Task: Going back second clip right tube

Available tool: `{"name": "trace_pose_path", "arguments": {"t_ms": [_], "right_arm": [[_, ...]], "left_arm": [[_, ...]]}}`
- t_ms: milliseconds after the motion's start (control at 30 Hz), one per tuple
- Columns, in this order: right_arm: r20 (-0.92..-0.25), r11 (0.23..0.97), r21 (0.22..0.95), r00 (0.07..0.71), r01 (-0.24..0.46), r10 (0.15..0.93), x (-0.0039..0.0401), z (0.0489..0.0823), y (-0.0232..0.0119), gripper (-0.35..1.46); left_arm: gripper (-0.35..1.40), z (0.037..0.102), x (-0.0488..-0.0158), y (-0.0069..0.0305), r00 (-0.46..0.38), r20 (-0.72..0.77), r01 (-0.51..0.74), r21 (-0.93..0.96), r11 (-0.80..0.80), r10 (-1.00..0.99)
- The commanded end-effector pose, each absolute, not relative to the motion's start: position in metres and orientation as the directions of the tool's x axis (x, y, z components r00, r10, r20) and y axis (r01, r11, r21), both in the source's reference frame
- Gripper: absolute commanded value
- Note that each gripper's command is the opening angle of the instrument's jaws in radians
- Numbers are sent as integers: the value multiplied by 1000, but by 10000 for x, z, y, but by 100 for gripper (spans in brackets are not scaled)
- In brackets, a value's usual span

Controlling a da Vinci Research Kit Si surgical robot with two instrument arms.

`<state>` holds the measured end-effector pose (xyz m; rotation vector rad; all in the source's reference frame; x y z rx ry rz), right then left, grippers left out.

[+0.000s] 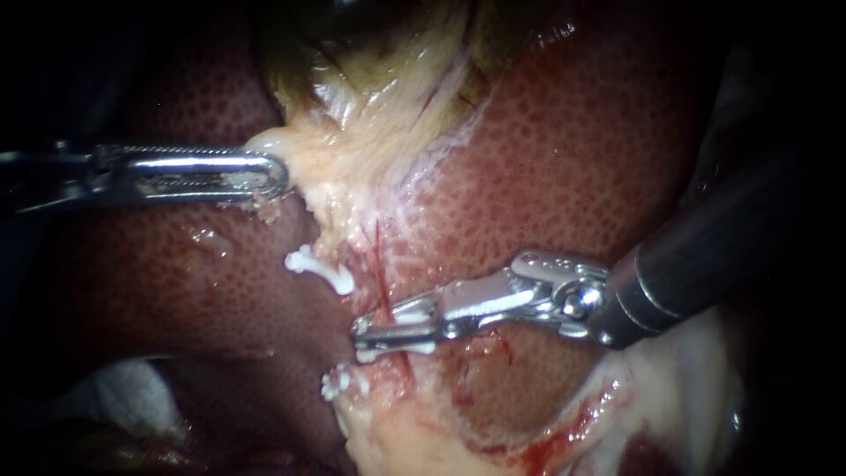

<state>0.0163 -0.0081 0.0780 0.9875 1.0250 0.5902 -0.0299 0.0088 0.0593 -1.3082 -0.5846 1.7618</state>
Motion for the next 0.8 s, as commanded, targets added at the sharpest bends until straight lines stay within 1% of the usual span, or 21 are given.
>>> {"name": "trace_pose_path", "arguments": {"t_ms": [33,333,367,400,467,500,533,633,667,800], "right_arm": [[-427,460,888,429,29,796,163,780,-80,-35],[-421,452,891,436,36,795,162,777,-83,-35],[-450,474,879,426,56,785,161,776,-84,-25],[-483,500,863,417,78,769,161,775,-84,-2],[-496,508,857,408,88,767,159,774,-84,24],[-521,531,842,406,97,751,158,774,-83,34],[-540,553,828,401,95,740,157,774,-82,39],[-578,605,794,379,56,723,155,774,-77,48],[-591,622,782,373,46,715,154,774,-74,49],[-614,644,763,371,52,697,145,771,-65,49]], "left_arm": [[-35,593,-299,88,-99,-539,-349,-769,-536,837],[-35,596,-297,89,-99,-539,-348,-769,-536,837],[-35,596,-297,90,-99,-539,-348,-769,-536,837],[-35,597,-296,90,-99,-539,-347,-769,-536,837],[-35,599,-295,91,-100,-539,-347,-769,-537,837],[-35,600,-295,91,-100,-539,-346,-769,-537,837],[-35,600,-294,92,-100,-539,-346,-770,-537,837],[-35,601,-294,92,-100,-539,-346,-770,-537,837],[-35,601,-294,92,-100,-539,-346,-770,-537,837],[-35,601,-293,92,-100,-539,-346,-770,-537,837]]}}
